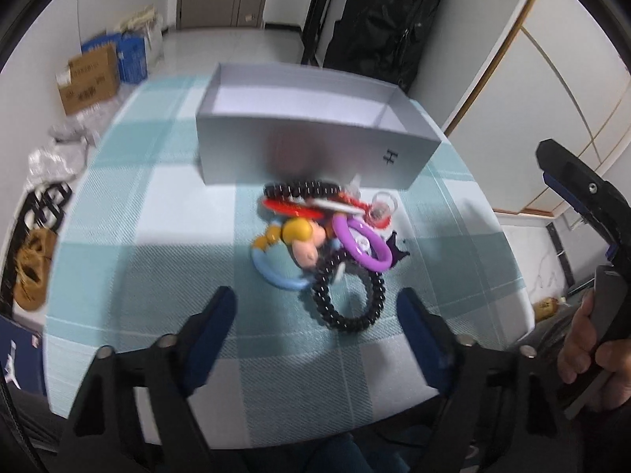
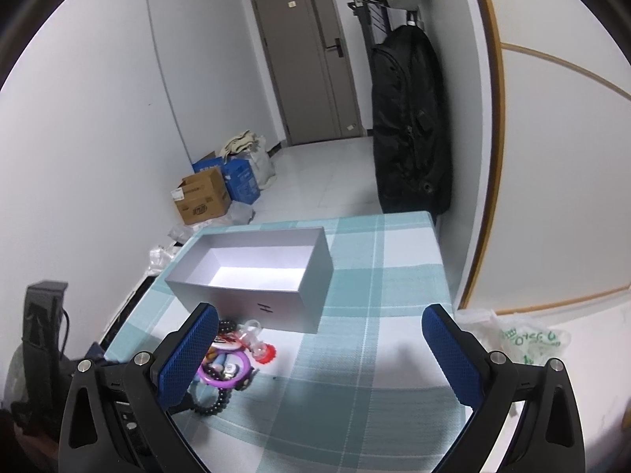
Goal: Organize jewelry
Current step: 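Lower the left gripper onto the black coiled bracelet and close it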
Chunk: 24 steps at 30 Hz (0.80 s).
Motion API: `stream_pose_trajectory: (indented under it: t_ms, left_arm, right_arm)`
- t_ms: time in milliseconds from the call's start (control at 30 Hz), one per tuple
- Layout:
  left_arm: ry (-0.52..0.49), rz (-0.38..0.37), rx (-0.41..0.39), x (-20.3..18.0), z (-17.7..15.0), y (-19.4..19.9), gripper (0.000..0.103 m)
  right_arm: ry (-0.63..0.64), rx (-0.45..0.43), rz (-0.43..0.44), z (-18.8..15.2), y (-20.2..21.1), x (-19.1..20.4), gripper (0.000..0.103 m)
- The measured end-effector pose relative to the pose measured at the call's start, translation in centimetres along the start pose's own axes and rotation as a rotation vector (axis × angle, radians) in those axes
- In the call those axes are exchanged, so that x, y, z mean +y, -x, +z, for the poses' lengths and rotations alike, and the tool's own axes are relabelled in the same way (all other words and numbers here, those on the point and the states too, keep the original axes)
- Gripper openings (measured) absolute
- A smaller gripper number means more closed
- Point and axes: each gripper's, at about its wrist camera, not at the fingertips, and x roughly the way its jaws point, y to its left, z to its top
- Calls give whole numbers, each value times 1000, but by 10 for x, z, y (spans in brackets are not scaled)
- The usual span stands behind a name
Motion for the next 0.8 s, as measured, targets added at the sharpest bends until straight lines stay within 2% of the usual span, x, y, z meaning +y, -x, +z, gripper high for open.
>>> stream_pose_trajectory:
  t_ms: [33,200,233,300,367,500,600,800]
  left_arm:
    - [13,-16,11,1,0,-2,69]
    - [35,-57,51,2,-1,-7,38]
    - [38,-60,57,1,-2,-7,35]
    - [39,-64,58,3,-1,-8,22]
    - [51,-75,72,4,-2,-11,14]
    - [74,-97,70,5,-1,-9,7]
    - [73,-112,66,4,-1,-5,6]
    - [24,-75,22,1,1,10,6]
  right_arm:
    - [-8,4,4,0,0,-2,103]
    - [-53,13,31,1,0,-10,103]
    - [-61,17,41,2,0,-11,103]
    - [-70,27,59,3,-1,-12,103]
    - [-69,31,67,2,-1,-11,103]
    - [-67,39,69,0,-1,-10,103]
    - [-75,48,71,-1,-1,-12,103]
    - [-91,80,102,-5,-4,-12,103]
